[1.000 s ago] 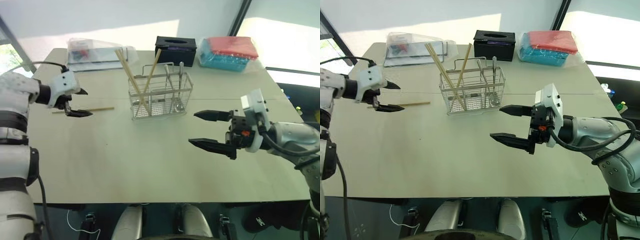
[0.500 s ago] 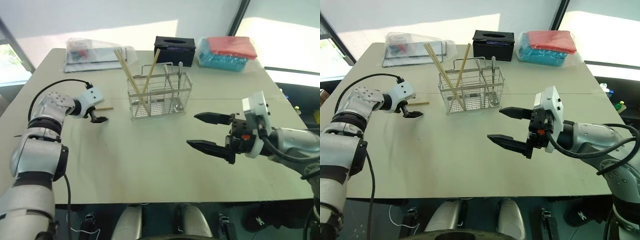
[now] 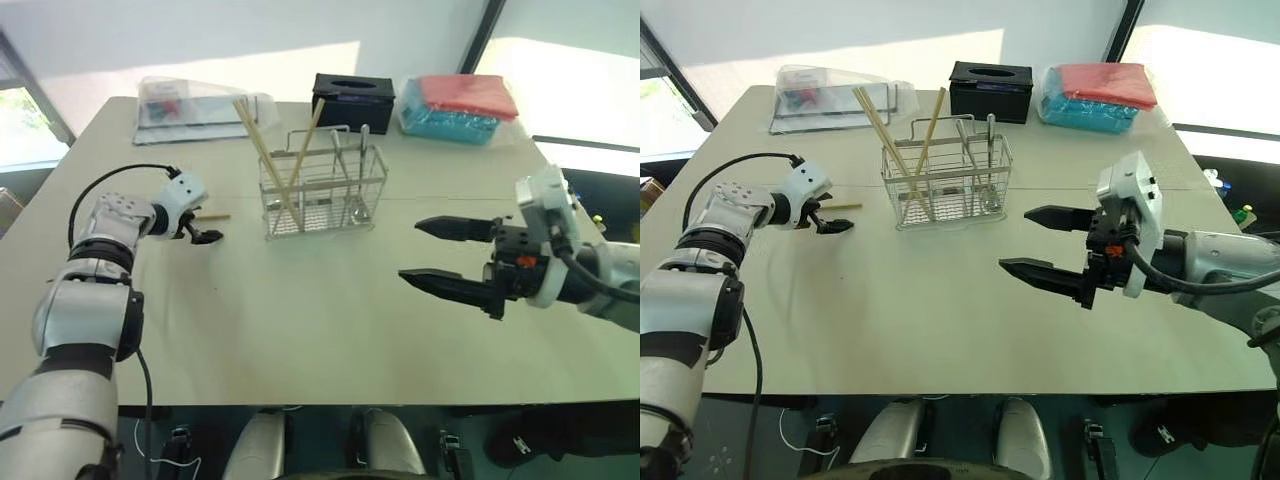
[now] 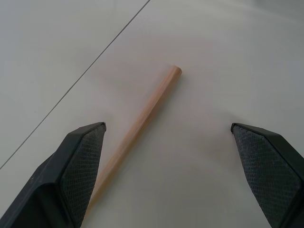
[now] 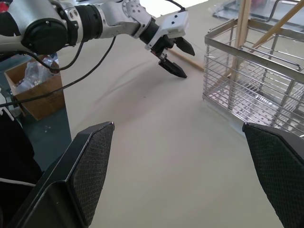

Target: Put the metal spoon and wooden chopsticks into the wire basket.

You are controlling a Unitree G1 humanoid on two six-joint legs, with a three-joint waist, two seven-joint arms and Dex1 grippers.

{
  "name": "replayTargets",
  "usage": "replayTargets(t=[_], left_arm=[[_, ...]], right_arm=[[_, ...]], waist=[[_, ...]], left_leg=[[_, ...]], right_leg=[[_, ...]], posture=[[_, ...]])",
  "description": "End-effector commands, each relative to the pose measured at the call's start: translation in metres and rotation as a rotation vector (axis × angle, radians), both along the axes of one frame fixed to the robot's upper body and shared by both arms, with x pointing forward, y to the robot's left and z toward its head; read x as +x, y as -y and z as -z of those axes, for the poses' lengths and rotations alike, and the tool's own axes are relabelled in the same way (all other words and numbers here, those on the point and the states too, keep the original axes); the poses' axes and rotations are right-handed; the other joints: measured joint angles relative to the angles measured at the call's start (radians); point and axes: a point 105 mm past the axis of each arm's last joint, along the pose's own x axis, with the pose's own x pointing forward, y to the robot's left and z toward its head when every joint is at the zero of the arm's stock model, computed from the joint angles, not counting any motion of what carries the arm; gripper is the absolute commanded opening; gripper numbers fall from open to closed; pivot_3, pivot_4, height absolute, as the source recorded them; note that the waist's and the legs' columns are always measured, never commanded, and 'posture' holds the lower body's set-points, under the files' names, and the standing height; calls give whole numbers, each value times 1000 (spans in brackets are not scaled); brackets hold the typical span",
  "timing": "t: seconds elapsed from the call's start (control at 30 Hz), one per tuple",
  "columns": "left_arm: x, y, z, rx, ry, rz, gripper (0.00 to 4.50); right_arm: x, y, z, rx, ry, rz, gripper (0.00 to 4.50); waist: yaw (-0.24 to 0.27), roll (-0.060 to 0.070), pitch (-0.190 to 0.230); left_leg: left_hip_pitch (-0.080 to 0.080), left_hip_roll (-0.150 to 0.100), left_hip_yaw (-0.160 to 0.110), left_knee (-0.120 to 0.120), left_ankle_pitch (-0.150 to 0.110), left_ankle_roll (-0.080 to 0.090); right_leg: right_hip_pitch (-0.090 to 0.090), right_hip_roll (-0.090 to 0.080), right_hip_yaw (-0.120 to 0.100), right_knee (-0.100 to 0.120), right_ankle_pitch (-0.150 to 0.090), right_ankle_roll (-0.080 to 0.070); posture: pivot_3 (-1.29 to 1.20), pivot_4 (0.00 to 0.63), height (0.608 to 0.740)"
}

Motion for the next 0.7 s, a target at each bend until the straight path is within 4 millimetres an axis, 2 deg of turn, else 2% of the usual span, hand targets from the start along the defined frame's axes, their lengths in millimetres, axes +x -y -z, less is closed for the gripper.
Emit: replayTargets(t=[0.03, 0.2, 0.33, 0.37, 0.4, 0.7], left_arm=[[-2, -1, 9, 17, -28, -12, 4463], [-3, 0, 12, 48, -57, -9, 4463], [1, 6, 6, 38, -50, -7, 3384], [2, 7, 5, 33, -48, -7, 2835], [3, 7, 4, 27, -48, -16, 2512], [4, 5, 2, 6, -38, -49, 2512]], right_arm=[[-2, 1, -11, 8, 41, 5, 4500], [-1, 1, -10, 11, 43, 26, 4500], [2, 3, -12, 25, 52, 62, 4500], [3, 4, -12, 28, 52, 69, 4500], [3, 5, -12, 29, 51, 76, 4500], [2, 14, -14, 16, 58, 121, 4500]], waist=[[0, 0, 0], [0, 1, -1], [2, 1, -1], [1, 1, -1], [0, 1, -1], [0, 1, -1]], left_leg=[[0, 0, 0, 0, 0, 0], [1, 0, 0, 0, 0, 0], [1, 0, 0, 0, 0, 0], [1, 0, 0, 0, 0, 0], [1, 0, 0, 0, 0, 0], [1, 0, 0, 0, 0, 0]], right_leg=[[0, 0, 0, 0, 0, 0], [1, 0, 0, 0, 0, 0], [1, 0, 0, 0, 0, 0], [1, 0, 0, 0, 0, 0], [1, 0, 0, 0, 0, 0], [1, 0, 0, 0, 0, 0]], posture=[[0, 150, 667], [0, 150, 667], [0, 150, 667], [0, 150, 667], [0, 150, 667], [0, 150, 667]])
